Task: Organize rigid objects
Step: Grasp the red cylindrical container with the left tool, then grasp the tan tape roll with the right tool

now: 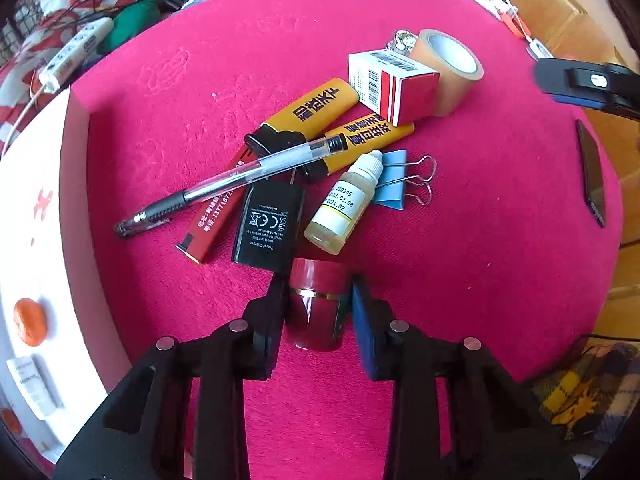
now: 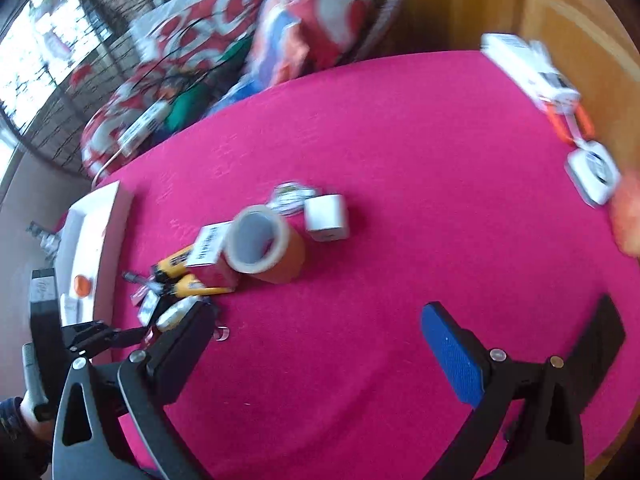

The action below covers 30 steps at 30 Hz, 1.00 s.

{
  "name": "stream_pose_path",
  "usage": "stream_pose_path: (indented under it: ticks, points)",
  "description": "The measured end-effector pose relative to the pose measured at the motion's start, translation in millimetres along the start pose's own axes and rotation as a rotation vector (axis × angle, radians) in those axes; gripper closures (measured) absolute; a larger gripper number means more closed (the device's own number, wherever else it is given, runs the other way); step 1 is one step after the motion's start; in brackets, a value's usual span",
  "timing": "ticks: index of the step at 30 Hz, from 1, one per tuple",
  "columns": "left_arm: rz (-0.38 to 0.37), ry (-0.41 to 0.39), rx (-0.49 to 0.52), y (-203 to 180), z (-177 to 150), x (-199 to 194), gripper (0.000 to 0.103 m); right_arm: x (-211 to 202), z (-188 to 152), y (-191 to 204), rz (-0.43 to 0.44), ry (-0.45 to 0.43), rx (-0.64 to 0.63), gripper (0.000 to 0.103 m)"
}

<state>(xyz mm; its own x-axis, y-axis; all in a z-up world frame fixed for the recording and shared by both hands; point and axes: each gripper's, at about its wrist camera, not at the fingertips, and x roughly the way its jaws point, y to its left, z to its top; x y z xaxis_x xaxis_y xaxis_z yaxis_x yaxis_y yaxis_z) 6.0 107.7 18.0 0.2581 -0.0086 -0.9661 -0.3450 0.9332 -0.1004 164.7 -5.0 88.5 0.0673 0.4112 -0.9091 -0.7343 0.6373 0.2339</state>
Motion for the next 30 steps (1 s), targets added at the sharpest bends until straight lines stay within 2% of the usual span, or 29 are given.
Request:
stream_pose_path:
  ticks: [4, 8, 10, 14, 22, 24, 25, 30]
  points:
    - [-0.015, -0.001, -0.029, 3.7, -6.2, -1.6, 0.073, 16.7, 16.0, 7.9, 0.012, 0.022, 0.028, 0.001]
    - [-0.023, -0.004, -0.048, 4.9, -8.2, -1.5, 0.073, 32.5, 28.6, 21.1, -0.02, 0.049, -0.031, 0.027]
    - [-0.025, -0.004, -0.054, 6.5, -8.2, -1.3, 0.073, 42.0, 32.1, 27.2, -0.048, 0.074, -0.066, 0.03]
    - [0.011, 0.003, -0.019, 3.1, -8.3, 0.1, 0.073, 48.9, 36.2, 44.2, -0.049, 0.084, -0.136, 0.03]
    - [-0.007, 0.0, -0.048, -3.0, -8.2, 0.6, 0.073, 57.6, 40.4, 49.5, -0.037, 0.101, -0.145, 0.031]
    - [-0.015, -0.004, -0.06, -1.7, -8.3, 0.2, 0.073, 56.2, 42.2, 52.2, -0.063, 0.088, -0.19, 0.048]
    - [-0.023, -0.005, -0.068, 2.8, -7.8, -1.2, 0.073, 55.2, 44.4, 53.3, -0.074, 0.086, -0.203, 0.053]
    - [-0.051, -0.007, -0.105, 14.1, -11.4, -2.9, 0.073, 47.4, 39.3, 43.0, -0.049, 0.087, -0.182, 0.053]
